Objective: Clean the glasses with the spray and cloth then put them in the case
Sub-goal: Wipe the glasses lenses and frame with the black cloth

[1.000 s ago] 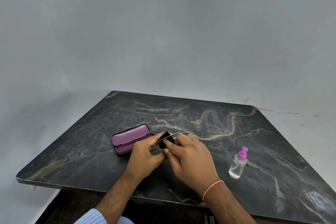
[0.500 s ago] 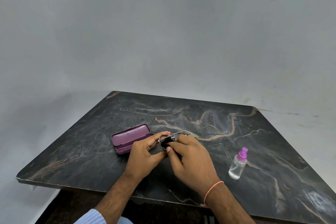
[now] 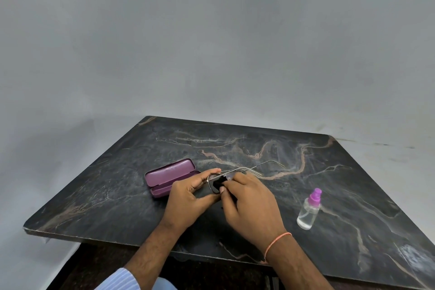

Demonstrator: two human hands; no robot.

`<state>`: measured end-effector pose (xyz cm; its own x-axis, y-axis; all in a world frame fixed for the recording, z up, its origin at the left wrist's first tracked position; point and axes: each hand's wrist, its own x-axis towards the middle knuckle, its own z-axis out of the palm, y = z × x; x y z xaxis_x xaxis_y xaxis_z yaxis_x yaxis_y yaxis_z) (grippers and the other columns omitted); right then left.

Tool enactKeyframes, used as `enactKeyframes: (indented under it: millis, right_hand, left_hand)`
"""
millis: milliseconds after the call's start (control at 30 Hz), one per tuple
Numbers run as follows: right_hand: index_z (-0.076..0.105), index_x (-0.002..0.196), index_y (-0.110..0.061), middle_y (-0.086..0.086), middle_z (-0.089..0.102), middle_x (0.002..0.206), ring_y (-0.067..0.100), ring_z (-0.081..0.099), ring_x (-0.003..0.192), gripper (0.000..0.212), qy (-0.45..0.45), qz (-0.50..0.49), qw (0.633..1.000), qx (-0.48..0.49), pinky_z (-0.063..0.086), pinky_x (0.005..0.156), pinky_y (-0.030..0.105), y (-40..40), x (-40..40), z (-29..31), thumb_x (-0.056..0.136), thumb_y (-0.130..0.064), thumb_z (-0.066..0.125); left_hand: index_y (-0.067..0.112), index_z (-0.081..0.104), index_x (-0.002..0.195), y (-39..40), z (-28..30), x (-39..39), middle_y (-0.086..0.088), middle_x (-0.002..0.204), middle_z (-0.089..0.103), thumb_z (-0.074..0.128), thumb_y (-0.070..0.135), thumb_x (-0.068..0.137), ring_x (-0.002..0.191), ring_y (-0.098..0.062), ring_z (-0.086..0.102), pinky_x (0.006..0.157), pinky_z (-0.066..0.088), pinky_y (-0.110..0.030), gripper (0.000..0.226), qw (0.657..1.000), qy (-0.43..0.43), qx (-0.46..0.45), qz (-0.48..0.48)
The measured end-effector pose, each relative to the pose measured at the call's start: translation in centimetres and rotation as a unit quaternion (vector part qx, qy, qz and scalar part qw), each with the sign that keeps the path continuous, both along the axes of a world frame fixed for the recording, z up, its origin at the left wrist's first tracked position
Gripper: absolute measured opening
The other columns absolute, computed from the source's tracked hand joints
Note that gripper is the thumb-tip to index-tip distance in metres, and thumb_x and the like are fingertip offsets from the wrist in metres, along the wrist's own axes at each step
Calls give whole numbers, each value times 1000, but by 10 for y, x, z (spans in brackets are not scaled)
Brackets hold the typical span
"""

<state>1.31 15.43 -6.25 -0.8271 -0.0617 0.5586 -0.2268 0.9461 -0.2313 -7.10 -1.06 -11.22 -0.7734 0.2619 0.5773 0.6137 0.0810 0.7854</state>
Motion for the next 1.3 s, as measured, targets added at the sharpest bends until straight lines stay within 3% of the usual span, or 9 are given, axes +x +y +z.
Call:
enactKeyframes:
  millis: [200, 300, 433, 733, 900, 1033, 1133, 1300]
  right_hand:
    - [71, 94, -24, -13, 56, 88, 10, 54, 87, 28, -45, 86, 993, -67, 48, 75, 31, 4, 2, 4, 103, -39, 48]
    - [67, 88, -24, -13, 53, 87, 15, 53, 83, 28, -38, 72, 996, -47, 48, 72, 35, 8, 1, 4, 103, -38, 48]
    - [67, 86, -22, -11, 57, 88, 15, 53, 82, 26, -24, 42, 999, -10, 39, 72, 26, 9, -1, 4, 102, -35, 50]
    - [68, 88, -22, -8, 60, 90, 16, 57, 85, 26, -26, 38, 999, 9, 51, 74, 34, 10, -2, 3, 100, -34, 48]
    - [76, 108, -24, -11, 66, 99, 10, 57, 96, 26, -42, 97, 994, -37, 40, 83, 19, 8, -3, 7, 102, -33, 53]
    - [76, 120, -25, -10, 66, 101, 17, 62, 91, 33, -10, 68, 997, -19, 52, 78, 29, 3, -7, 2, 101, -32, 51]
    - [76, 110, -22, -7, 64, 93, 19, 61, 84, 30, 9, 28, 1000, 7, 55, 70, 34, 1, -7, -1, 99, -31, 50]
    - [73, 92, -20, -7, 64, 91, 16, 61, 85, 26, -11, 18, 999, -28, 53, 74, 36, 1, -3, -4, 98, -30, 50]
  left_hand:
    - [16, 74, 138, -1, 0, 0, 10, 130, 80, 92, 7, 81, 125, -7, 75, 108, 59, -29, 61, 1000, 18, -17, 5]
    - [16, 75, 137, -1, 0, 1, 11, 129, 81, 93, 4, 79, 124, -9, 76, 108, 59, -29, 61, 1000, 5, -8, 0]
    - [17, 74, 138, 1, 2, 3, 12, 131, 80, 94, 9, 80, 126, -9, 75, 109, 57, -27, 63, 1000, -3, -5, -14]
    - [16, 74, 139, 0, 1, 3, 11, 132, 79, 94, 11, 80, 127, -8, 74, 111, 56, -27, 62, 1000, 3, -12, -12]
    - [17, 73, 139, 0, -1, 2, 13, 132, 79, 92, 10, 82, 127, -7, 73, 111, 58, -31, 61, 1000, 7, -25, -6]
    - [16, 72, 141, 1, 0, 3, 11, 132, 79, 91, 10, 84, 128, -10, 74, 110, 59, -34, 61, 1000, 10, -24, -11]
    - [18, 72, 141, 1, 2, 4, 14, 133, 79, 92, 6, 82, 129, -8, 72, 111, 57, -28, 63, 1000, 8, -16, -10]
    - [18, 72, 141, 0, -1, 3, 17, 133, 78, 92, 7, 82, 128, -5, 73, 111, 56, -25, 63, 1000, 6, -26, -2]
